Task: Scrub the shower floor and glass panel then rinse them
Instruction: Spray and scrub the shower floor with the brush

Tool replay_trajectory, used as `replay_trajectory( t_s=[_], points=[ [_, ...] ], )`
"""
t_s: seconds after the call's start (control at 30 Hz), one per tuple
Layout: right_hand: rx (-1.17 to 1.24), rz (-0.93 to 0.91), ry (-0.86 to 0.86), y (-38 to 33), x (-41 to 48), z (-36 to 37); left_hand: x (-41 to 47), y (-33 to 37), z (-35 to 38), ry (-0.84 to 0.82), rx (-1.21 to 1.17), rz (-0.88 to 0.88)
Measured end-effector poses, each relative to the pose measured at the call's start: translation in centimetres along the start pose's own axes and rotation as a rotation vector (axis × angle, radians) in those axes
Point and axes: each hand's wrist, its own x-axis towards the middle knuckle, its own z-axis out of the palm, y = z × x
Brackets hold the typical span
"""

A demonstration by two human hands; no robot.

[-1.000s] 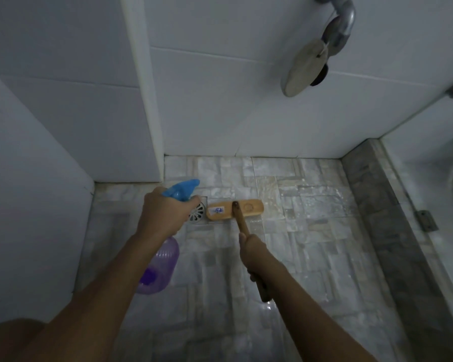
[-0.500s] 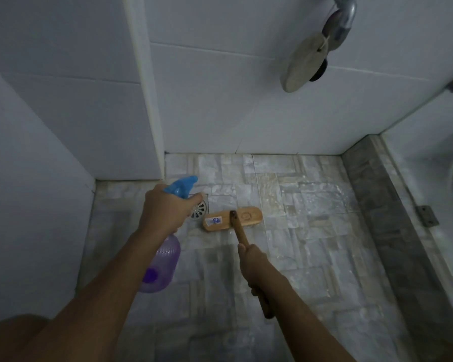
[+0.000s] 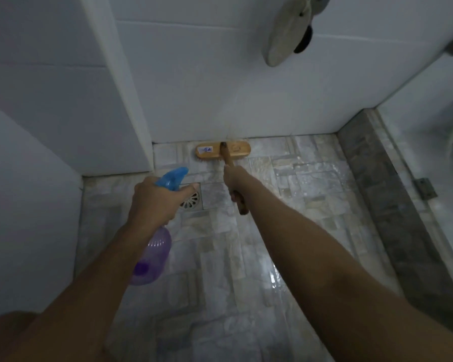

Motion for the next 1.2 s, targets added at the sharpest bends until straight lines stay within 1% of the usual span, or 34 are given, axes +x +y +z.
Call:
replay_trajectory(
  t_s=[0.1, 0.2, 0.37, 0.47, 0.57, 0.7, 0.87, 0.97, 1.07, 1.2],
  points=[
    [0.011, 0.020, 0.048, 4.3, -2.3, 1.3, 0.3, 0.4, 1.3, -0.040, 0.032, 0.007],
    [0.100, 0.027, 0.061, 9.8, -5.6, 2.7, 0.1, 1.8, 3.7, -0.110, 0.047, 0.050],
    [0.321, 0.111, 0.018, 17.7, -12.1, 3.3, -1.0, 3.2, 7.4, -0.240, 0.130, 0.053],
    [0.365, 0.129, 0.006, 20.7, -14.7, 3.6, -1.8, 3.5, 9.7, -0.311, 0.193, 0.063],
    [0.327, 0.171, 0.069, 23.8, -15.9, 4.6, -2.6, 3.6, 12.0, -0.371, 0.252, 0.117],
    [0.344, 0.289, 0.180, 27.6, -18.4, 5.4, -4.3, 4.2, 15.2, -0.446, 0.295, 0.170],
    [0.476, 0.451, 0.201, 30.9, -21.6, 5.7, -7.1, 5.3, 18.7, -0.546, 0.328, 0.223],
    [0.553, 0.496, 0.242, 31.5, -22.5, 5.1, -8.3, 5.4, 20.5, -0.586, 0.357, 0.270],
    [0.589, 0.510, 0.245, 31.4, -21.9, 2.9, -9.1, 5.2, 21.6, -0.616, 0.377, 0.290],
    [0.513, 0.449, 0.311, 31.5, -17.6, -2.7, -9.3, 4.5, 22.0, -0.613, 0.388, 0.290]
  ],
)
